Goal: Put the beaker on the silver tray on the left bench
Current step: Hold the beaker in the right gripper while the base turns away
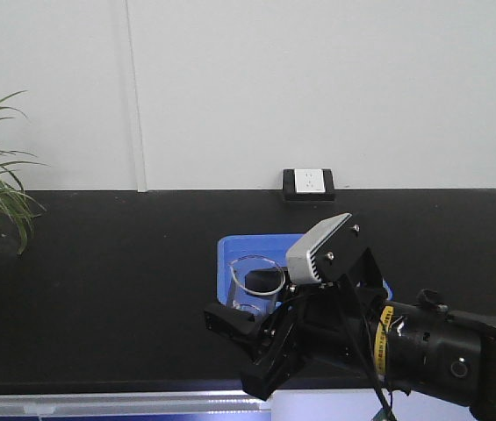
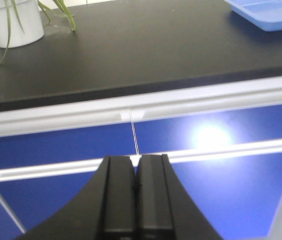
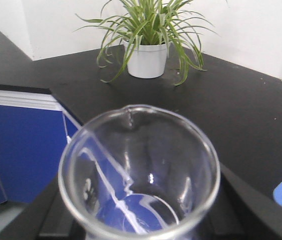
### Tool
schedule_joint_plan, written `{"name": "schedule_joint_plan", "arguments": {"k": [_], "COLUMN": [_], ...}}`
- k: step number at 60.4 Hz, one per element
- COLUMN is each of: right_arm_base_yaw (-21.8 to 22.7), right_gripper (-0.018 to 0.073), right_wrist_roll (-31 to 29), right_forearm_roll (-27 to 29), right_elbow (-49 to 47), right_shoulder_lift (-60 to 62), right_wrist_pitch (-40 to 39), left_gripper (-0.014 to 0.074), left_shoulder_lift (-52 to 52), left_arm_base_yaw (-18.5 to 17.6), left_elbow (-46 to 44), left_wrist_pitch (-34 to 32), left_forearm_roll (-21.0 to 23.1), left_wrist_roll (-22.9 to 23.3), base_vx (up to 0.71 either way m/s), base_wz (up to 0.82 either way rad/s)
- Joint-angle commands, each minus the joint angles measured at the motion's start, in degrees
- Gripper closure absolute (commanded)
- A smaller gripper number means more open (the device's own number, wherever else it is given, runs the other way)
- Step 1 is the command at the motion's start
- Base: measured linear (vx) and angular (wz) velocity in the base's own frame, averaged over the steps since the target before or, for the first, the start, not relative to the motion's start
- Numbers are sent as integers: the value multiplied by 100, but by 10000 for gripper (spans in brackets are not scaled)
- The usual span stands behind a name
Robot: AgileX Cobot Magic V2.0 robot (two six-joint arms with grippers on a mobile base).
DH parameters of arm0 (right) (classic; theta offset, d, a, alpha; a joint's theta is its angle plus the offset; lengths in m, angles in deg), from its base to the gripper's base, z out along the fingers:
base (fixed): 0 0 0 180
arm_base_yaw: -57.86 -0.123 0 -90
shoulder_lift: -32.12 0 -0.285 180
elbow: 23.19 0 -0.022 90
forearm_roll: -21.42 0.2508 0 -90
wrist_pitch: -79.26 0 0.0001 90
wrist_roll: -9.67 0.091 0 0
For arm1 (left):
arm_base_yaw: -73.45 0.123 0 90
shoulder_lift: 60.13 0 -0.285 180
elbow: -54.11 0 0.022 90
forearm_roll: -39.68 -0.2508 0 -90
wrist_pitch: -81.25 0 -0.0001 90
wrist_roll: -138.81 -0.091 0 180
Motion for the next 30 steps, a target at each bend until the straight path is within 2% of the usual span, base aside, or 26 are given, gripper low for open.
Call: {"name": "schedule_joint_plan", "arguments": {"k": [1, 30], "right_arm_base_yaw": [5, 5], "right_gripper": [573, 573], "right_wrist_roll": [-19, -19], "right_forearm_roll": [176, 176], "right_elbow": [-198, -198], "right_shoulder_lift": [192, 192], "right_wrist_pitch": [-213, -213], "left_gripper": [595, 595], "left_shoulder_lift": [44, 44], "left_arm_base_yaw": [-31, -31], "left_elbow": [113, 113], "left_wrist_pitch": [-432, -432], "left_forearm_roll": [20, 20], "left_wrist_roll": [7, 7], "base_vx": [-34, -35], "base_wz": [-2, -6]}}
